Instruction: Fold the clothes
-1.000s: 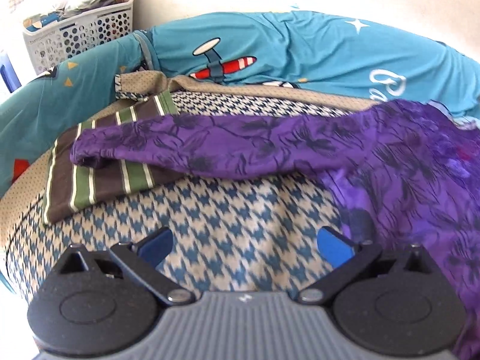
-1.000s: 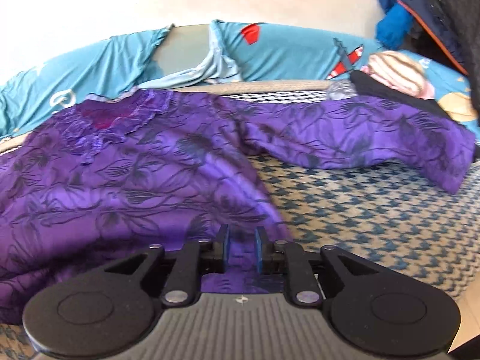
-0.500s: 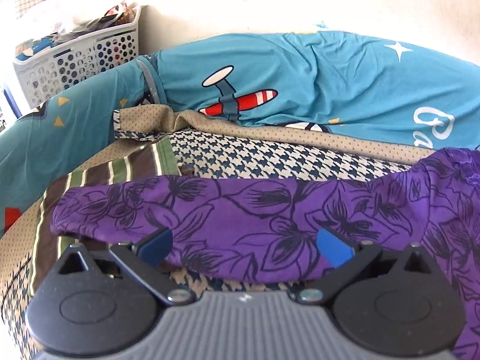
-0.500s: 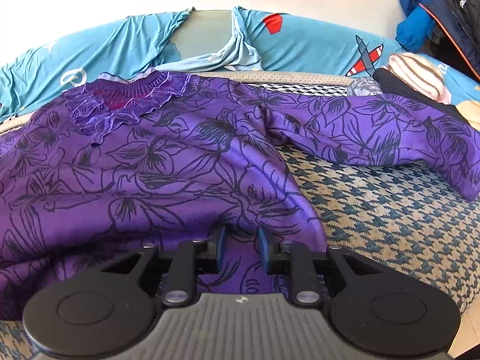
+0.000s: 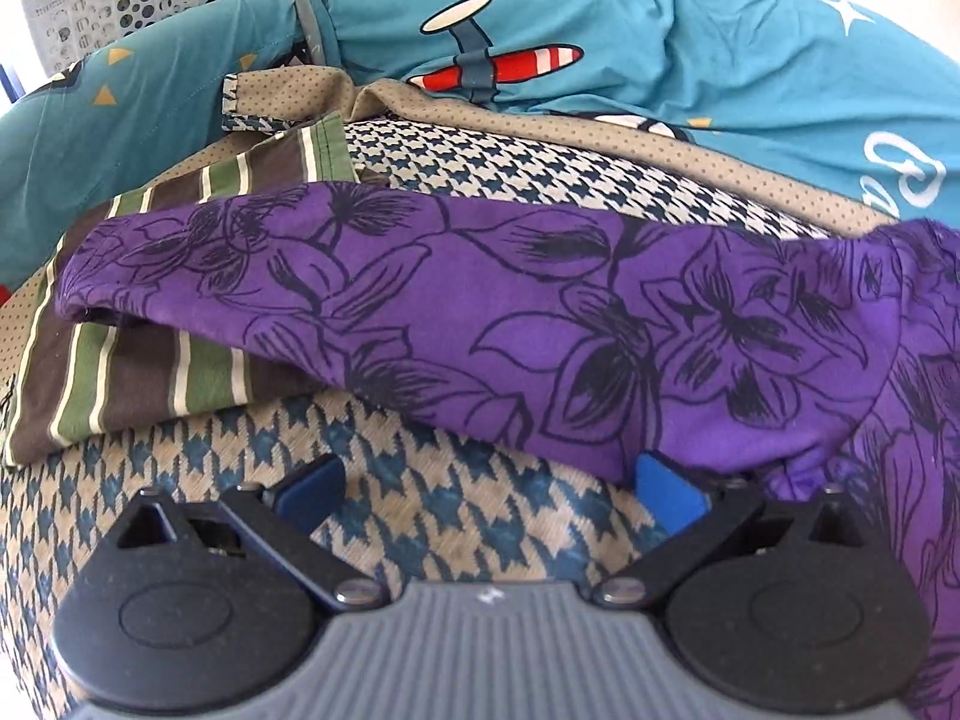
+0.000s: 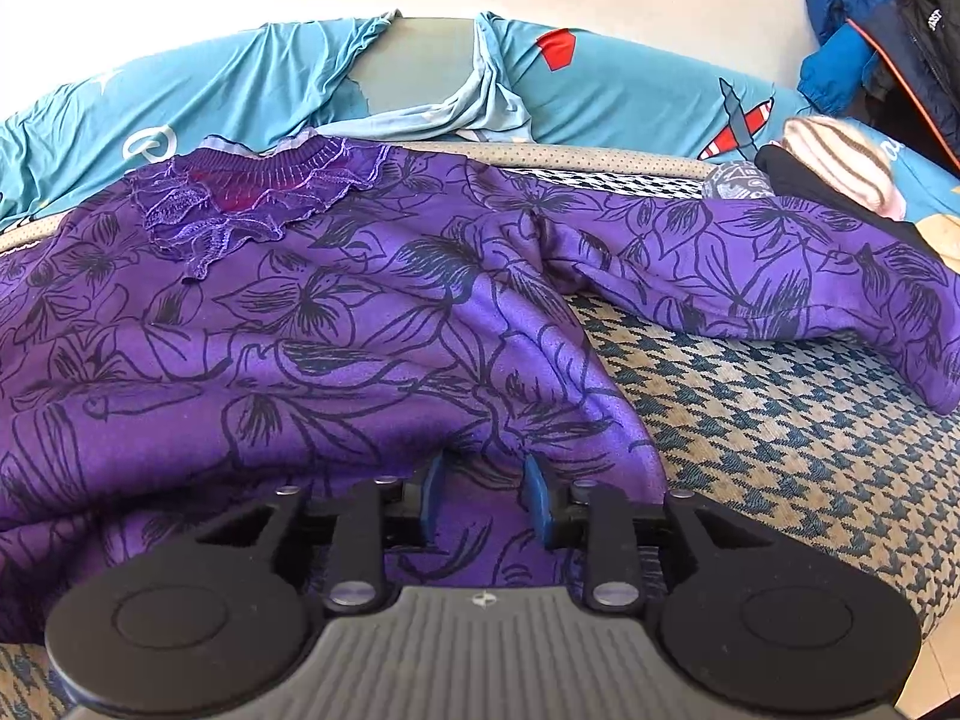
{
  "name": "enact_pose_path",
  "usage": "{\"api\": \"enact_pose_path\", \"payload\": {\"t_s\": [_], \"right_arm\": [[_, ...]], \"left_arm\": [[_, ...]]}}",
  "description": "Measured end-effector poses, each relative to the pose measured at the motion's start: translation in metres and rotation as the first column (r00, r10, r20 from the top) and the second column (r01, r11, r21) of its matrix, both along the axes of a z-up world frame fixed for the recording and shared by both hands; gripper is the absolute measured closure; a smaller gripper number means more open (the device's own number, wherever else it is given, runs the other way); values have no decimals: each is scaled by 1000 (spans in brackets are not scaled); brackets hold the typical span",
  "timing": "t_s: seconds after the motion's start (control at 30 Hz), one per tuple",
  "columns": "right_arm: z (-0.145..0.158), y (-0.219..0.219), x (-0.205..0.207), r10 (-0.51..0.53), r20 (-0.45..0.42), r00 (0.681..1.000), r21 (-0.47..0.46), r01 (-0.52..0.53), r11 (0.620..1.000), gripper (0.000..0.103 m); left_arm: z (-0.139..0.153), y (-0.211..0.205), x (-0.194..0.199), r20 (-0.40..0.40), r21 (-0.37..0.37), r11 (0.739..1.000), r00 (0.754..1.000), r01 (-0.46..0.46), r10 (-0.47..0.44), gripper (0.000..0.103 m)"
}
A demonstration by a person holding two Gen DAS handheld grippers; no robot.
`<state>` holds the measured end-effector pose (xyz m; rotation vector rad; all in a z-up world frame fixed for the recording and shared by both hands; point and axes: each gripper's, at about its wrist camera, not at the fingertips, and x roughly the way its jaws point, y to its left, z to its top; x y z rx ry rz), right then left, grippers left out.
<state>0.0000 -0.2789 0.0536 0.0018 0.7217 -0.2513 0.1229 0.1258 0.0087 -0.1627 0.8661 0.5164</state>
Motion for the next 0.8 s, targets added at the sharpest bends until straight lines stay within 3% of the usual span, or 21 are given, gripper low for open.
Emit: {"api": "enact_pose_path", "payload": {"t_s": [0.43, 0.8], "right_arm": [[-2, 5, 2, -6, -4, 1000, -24, 5, 1000, 71], [-4, 11, -1, 5, 3, 1000, -65, -5, 998, 70]], "left_arm": [[-4, -14, -31, -24, 6, 996, 995, 92, -92, 0], [-7, -31, -55, -22, 34, 992, 993, 118, -118, 0]]}}
